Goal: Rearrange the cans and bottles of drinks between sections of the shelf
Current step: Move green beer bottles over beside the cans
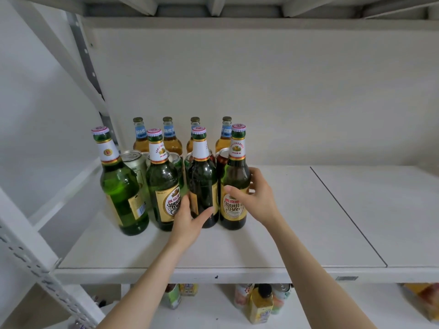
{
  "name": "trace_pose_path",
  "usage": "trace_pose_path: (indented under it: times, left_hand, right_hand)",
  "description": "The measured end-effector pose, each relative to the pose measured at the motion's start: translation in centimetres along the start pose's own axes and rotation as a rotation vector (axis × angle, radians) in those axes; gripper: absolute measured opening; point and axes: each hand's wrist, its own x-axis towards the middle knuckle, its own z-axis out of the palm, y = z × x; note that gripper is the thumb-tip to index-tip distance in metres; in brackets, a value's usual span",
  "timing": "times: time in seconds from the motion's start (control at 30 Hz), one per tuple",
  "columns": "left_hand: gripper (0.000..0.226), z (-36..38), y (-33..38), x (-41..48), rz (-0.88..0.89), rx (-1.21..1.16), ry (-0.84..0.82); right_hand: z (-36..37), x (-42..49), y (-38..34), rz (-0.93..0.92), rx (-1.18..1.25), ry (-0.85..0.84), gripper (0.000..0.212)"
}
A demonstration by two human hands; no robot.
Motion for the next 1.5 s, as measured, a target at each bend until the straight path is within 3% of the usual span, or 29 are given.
trace_pose_path:
  times: [0.4,0.67,1.0,1.5]
  left_hand:
    - [0.075,-0.3,2.1,-0.6,-0.086,-0.084,-0.048]
    - [0.070,-1.8,4.3,-4.0,-0.157,-0.145,-0.136]
    - [0.059,-3.9,7.5,-9.9,-0.284,-0.207,-0.220]
    - [0.052,-5.6,11.8,-14.8,-0.224,-0.201,-0.312]
  right_hand:
    - [-1.8,-0.1,0.2,0.037,0.155,-0.071,0.054]
    - [-2.6,-2.3,-1.4,0.110,0.262,-0.099,0.059]
    - [-4.2,-7.4,-4.4,0.316,0.426,0.019,0.034]
    - [-7.9,-14.3,-8.5,0.302,0.405,0.117,0.035]
